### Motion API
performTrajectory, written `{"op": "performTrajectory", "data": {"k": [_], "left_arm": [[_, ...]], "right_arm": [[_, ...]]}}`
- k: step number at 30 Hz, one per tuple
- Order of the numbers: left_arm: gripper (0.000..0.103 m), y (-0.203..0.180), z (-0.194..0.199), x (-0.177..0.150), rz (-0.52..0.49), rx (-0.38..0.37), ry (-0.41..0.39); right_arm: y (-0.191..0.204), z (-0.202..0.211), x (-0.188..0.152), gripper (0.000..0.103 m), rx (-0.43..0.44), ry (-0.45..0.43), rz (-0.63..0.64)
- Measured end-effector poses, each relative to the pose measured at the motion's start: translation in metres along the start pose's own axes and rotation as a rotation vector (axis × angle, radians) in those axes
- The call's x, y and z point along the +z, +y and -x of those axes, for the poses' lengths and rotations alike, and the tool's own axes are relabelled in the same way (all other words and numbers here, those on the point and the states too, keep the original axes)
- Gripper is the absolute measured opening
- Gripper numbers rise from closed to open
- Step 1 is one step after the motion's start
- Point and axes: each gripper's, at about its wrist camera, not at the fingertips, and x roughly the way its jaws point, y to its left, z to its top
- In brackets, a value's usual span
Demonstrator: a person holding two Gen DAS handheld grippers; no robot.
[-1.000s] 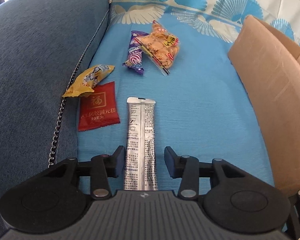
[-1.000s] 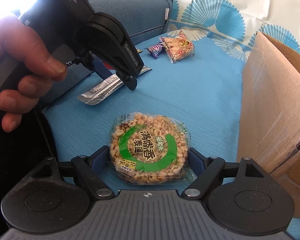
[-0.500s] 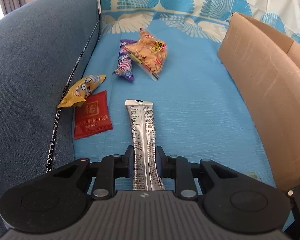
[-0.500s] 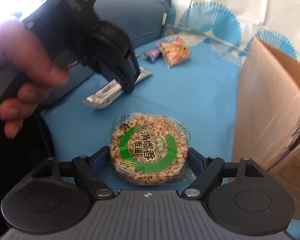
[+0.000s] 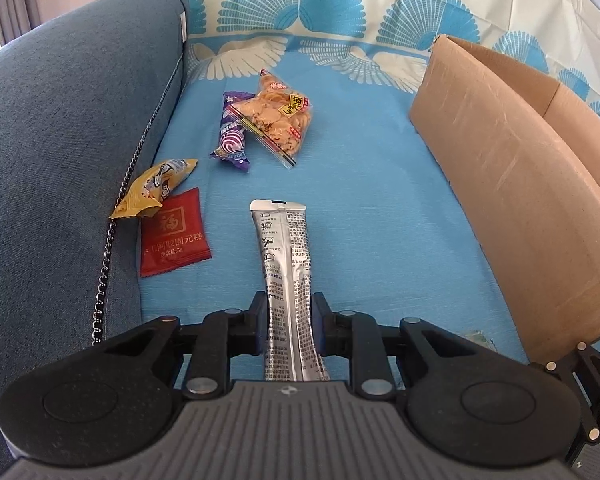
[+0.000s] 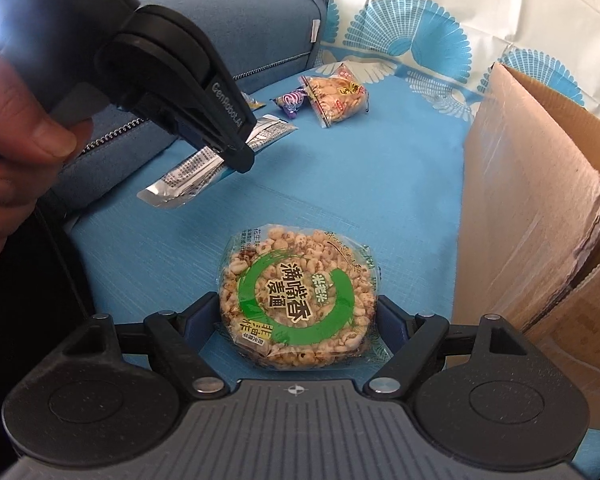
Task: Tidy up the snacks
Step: 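Lift the stick pack and peanut cake off the sofa with both tools, then carry the stick pack and peanut cake over the cardboard box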
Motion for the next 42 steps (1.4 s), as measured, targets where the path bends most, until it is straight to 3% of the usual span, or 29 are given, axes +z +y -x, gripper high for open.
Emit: {"op": "performTrajectory", "data": {"k": [8,16,20,34,42], "left_arm": [[0.028,-0.003,-0.016,0.0,-0.028,-0.004,0.091],[0.032,-0.009,-0.02,-0.002,-0.057,0.012,0.1],[0.023,-0.007,-0.016,-0.002,-0.045,0.01,0.074],[0.023,0.008,0.022,-0.004,0.023,-0.058,-0.073],[0.023,0.021,0.038,-0.007,0.081,-0.1,-0.134]], "right_arm": [[-0.002,-0.001,0.001,0.083,0.005,0.005,-0.008],[-0.002,-0.004,0.002,0.085,0.008,0.012,-0.008],[0.001,-0.002,0.001,0.083,-0.015,-0.008,0.014],[0.011,0.031,0.0,0.083,-0.032,-0.042,0.059],[0.0,0.08,0.032,0.083,-0.017,-0.148,0.083]]}}
